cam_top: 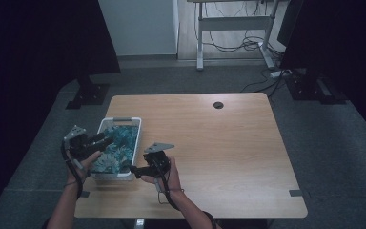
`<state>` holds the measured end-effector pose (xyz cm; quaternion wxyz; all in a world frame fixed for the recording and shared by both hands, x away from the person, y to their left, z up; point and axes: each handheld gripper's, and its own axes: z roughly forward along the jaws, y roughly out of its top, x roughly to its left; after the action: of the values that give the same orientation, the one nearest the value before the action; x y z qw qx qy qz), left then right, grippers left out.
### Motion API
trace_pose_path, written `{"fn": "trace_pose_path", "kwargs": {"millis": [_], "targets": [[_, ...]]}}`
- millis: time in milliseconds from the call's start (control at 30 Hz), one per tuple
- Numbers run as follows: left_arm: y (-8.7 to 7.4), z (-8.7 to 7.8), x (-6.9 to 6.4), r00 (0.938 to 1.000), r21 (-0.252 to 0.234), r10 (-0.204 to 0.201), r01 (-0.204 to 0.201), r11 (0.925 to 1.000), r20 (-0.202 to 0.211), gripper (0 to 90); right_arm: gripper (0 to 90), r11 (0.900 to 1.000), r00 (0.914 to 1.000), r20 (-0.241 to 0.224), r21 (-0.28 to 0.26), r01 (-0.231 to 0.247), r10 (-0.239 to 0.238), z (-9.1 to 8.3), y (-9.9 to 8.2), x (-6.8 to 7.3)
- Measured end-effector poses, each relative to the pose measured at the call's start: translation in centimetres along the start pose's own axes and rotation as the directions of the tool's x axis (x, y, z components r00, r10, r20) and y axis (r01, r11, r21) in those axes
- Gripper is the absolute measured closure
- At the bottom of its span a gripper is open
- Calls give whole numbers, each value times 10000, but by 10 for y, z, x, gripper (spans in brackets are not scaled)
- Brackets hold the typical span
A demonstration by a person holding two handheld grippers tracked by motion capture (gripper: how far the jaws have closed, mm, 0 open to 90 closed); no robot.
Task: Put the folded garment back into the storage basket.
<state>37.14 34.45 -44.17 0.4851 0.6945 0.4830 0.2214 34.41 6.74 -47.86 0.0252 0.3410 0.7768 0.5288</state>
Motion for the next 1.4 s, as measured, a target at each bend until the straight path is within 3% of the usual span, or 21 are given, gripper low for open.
{"fn": "trace_pose_path", "kwargs": {"millis": [467,1067,1400], "targets": [[-23,-3,-31,9999,58,116,-117,9999,109,430,264,9999,9998,125,-82,127,-126,-38,-33,-10],[-50,8,-69,9970,146,152,-163,9998,760,434,263,9997,9977,680,-236,45,-29,-86,-64,-31],[-65,10,-93,9906,83,342,-356,9993,1321,435,264,9996,9944,1046,-258,-113,139,-108,-80,-46]]}}
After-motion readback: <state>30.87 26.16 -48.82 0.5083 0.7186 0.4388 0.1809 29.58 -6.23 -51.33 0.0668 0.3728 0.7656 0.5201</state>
